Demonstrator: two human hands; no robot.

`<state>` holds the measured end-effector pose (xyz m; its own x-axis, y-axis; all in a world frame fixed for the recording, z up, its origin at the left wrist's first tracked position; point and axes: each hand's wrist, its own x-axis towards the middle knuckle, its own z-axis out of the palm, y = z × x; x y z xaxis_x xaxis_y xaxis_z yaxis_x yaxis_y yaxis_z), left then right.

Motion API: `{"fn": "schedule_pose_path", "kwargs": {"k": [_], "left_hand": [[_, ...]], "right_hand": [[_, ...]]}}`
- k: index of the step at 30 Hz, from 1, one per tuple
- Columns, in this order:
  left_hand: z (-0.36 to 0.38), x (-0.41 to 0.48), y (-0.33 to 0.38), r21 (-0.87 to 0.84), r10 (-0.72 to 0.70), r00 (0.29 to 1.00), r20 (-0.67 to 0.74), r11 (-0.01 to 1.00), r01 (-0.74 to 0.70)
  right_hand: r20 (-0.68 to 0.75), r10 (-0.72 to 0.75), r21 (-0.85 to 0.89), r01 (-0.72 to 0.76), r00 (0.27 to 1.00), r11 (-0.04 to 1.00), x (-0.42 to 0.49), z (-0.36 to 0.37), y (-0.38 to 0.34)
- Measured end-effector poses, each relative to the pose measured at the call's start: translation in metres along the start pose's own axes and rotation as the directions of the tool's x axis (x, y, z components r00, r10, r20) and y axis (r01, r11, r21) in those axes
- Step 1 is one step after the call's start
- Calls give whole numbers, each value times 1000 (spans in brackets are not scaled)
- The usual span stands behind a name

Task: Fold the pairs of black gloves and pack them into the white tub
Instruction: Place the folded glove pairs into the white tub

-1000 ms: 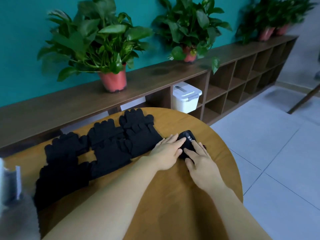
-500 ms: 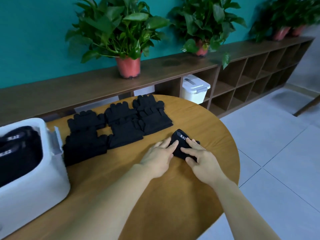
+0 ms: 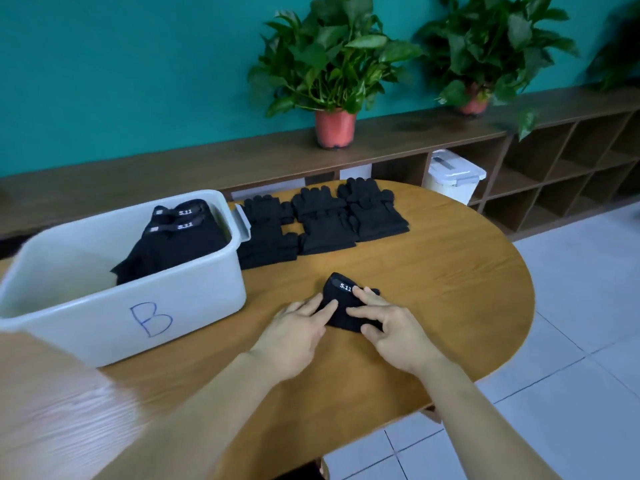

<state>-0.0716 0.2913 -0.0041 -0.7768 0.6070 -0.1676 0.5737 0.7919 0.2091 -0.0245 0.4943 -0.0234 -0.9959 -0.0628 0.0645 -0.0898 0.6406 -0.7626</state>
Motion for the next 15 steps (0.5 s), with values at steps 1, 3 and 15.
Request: {"fn": "schedule_pose_path", "kwargs": {"k": [1, 3, 15], "left_hand": [[1, -11, -5, 7, -9, 1000, -12, 1000, 9], [3, -32, -14, 25, -31, 999, -37, 999, 32], [19, -125, -43, -32, -258, 954, -150, 966, 256]], "right_hand": [[21, -10, 10, 9, 1000, 1000, 0, 6, -5], [71, -28, 25, 26, 997, 999, 1, 17, -14], [247, -163, 47, 156, 955, 987, 1, 78, -67]]}}
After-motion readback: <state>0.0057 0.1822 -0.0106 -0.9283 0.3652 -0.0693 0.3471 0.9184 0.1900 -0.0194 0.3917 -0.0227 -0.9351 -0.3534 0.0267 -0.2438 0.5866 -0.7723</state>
